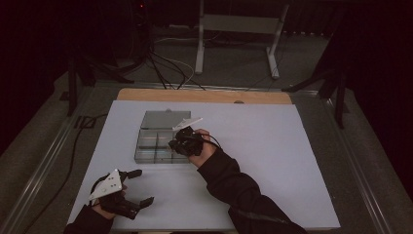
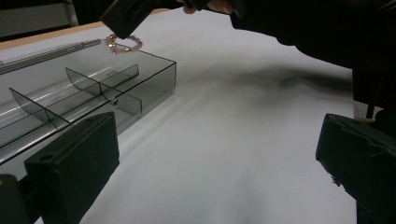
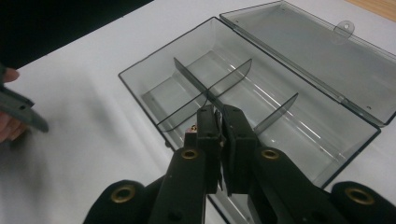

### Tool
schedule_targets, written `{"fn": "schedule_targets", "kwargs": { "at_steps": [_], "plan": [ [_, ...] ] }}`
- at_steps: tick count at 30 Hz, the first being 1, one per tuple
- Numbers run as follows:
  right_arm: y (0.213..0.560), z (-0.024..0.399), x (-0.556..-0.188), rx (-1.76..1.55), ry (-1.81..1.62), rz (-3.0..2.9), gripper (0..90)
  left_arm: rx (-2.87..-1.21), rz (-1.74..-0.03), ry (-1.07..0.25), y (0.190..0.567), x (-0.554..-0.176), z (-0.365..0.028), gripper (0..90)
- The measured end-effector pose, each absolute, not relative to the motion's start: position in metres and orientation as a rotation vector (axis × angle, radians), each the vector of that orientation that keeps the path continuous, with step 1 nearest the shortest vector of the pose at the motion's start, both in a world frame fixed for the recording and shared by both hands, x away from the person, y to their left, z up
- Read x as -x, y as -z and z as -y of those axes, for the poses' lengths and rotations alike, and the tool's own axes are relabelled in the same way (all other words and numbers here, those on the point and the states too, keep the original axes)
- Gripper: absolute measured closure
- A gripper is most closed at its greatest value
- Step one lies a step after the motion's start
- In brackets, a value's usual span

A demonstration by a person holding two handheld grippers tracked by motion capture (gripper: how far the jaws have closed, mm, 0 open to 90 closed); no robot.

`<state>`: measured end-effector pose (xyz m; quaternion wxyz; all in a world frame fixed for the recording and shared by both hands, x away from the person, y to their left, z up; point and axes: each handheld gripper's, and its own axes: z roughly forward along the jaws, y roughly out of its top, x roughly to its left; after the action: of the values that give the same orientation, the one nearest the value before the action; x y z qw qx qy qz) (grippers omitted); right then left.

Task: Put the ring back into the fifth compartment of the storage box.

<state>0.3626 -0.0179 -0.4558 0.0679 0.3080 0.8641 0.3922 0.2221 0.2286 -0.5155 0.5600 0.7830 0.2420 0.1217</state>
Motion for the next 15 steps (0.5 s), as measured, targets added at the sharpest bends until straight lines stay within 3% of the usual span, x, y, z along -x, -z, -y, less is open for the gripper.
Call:
{"fn": "schedule_targets", "kwargs": {
  "at_steps": [15],
  "plan": [
    [0.464, 0.0, -0.377, -0.954, -1.173, -2.604, 86.4, -1.847, -0.569, -0.286, 0.515, -0.222, -0.229, 0.7]
  ]
}}
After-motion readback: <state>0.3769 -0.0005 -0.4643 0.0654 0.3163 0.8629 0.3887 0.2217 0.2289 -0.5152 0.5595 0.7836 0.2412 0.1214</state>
